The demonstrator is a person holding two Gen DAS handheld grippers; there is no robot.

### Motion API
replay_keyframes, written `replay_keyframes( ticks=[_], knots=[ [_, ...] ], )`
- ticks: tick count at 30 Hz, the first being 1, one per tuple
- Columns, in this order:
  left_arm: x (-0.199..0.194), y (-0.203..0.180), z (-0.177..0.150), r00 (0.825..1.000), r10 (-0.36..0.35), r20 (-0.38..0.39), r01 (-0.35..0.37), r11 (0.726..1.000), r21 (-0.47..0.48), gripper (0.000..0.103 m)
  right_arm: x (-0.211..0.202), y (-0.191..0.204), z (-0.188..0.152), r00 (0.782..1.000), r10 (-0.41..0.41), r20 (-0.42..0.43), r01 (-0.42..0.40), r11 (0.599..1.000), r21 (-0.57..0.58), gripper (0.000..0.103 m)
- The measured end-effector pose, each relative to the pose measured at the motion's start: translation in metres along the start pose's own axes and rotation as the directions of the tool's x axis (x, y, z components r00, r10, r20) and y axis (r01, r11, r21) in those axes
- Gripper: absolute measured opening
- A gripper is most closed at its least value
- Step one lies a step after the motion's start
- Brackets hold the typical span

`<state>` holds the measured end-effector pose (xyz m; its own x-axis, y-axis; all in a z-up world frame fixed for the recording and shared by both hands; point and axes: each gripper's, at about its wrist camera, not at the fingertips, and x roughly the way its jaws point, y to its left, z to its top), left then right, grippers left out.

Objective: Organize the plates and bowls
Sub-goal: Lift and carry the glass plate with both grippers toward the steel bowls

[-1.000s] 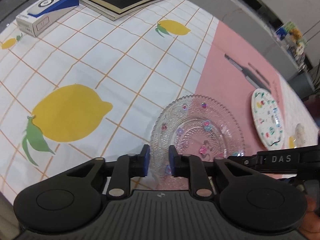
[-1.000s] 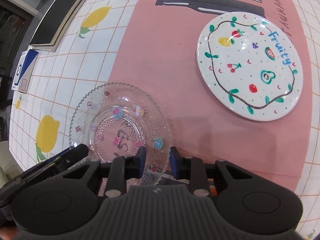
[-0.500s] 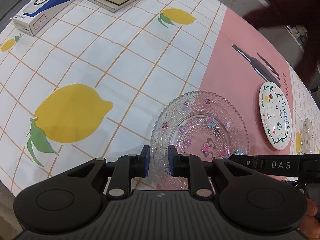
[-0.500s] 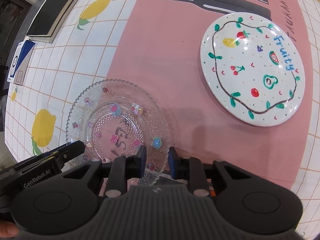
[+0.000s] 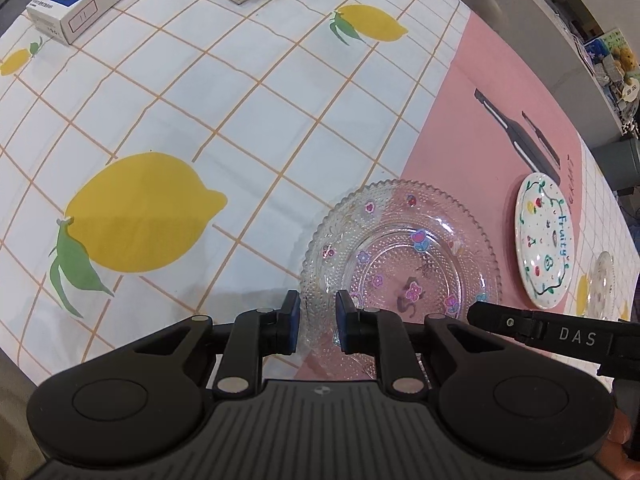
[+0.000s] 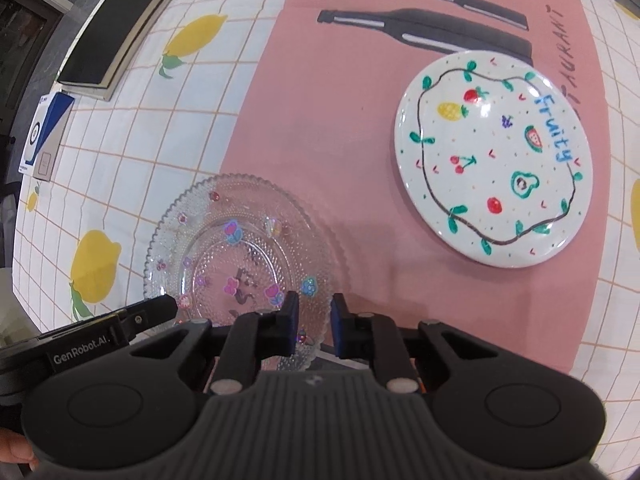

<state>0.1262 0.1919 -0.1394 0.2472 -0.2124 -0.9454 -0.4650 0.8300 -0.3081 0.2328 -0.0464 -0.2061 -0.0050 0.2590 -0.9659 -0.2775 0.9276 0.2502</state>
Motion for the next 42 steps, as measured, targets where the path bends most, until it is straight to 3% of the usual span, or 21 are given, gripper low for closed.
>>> replay_keyframes(
  ticks=[15,24,34,42],
  knots=[
    [-0.017,-0.02,0.019,1.0,-0.027,-0.008,0.027,0.999,-0.023,0.02,-0.034,-0.01,0.008,0.997,0.028,0.066,-0.031,0.999,0.039,0.013],
    [-0.029,-0.05,0.021,0.999,-0.04,0.008,0.04,0.999,0.02,0.02,-0.059,-0.03,0.007,0.993,0.035,0.116,-0.043,0.997,0.069,0.012],
    [-0.032,-0.115,0.008,0.997,-0.076,0.004,0.075,0.991,0.106,0.02,-0.1,-0.087,-0.008,0.982,0.007,0.186,-0.034,0.989,0.142,0.012],
    [-0.021,-0.183,-0.016,0.995,-0.093,-0.03,0.097,0.975,0.201,0.02,-0.127,-0.157,-0.037,0.974,-0.019,0.226,-0.038,0.969,0.246,0.012]
  ],
)
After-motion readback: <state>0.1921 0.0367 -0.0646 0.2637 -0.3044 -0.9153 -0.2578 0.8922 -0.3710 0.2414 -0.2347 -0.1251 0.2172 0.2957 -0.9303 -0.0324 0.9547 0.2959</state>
